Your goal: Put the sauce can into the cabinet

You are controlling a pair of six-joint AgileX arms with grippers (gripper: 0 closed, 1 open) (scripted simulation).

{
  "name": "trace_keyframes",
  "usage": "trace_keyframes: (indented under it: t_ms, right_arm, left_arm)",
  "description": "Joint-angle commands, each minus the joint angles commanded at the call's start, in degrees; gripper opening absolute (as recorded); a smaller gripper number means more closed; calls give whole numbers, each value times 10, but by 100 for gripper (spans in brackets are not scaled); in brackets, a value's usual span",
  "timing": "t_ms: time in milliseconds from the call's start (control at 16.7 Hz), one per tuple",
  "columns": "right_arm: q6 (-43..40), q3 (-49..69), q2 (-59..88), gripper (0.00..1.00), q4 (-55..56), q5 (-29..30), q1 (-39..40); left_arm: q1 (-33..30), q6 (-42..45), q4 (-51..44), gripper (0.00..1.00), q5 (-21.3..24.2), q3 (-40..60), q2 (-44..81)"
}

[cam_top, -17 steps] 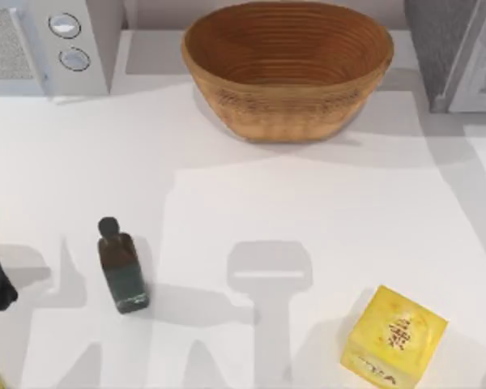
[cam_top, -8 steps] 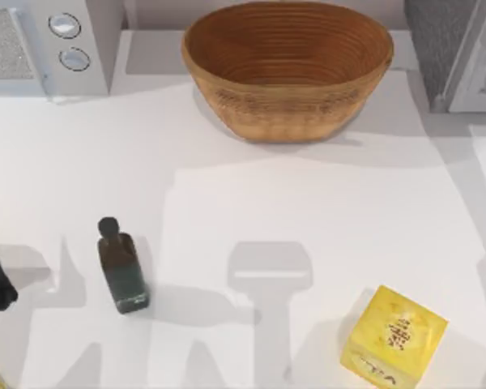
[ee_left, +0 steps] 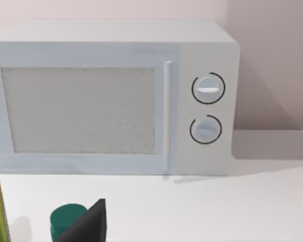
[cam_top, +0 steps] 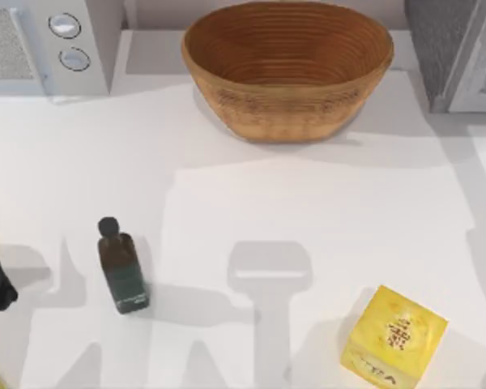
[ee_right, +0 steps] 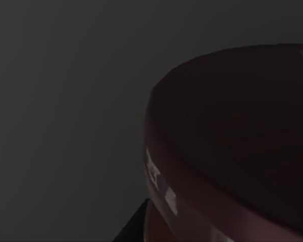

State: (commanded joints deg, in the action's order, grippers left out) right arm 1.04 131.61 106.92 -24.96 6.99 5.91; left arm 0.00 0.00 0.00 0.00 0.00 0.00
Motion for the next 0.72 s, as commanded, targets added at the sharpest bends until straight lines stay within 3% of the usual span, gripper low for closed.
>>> trace_keyframes:
  t_ms: [180, 720]
  right_arm:
    - [0, 0, 0, 0, 0, 0, 0]
    - [0, 0, 0, 68, 0, 0, 0]
  left_arm:
    - [0, 0, 0, 100, 0, 0, 0]
    - [0, 0, 0, 100, 0, 0, 0]
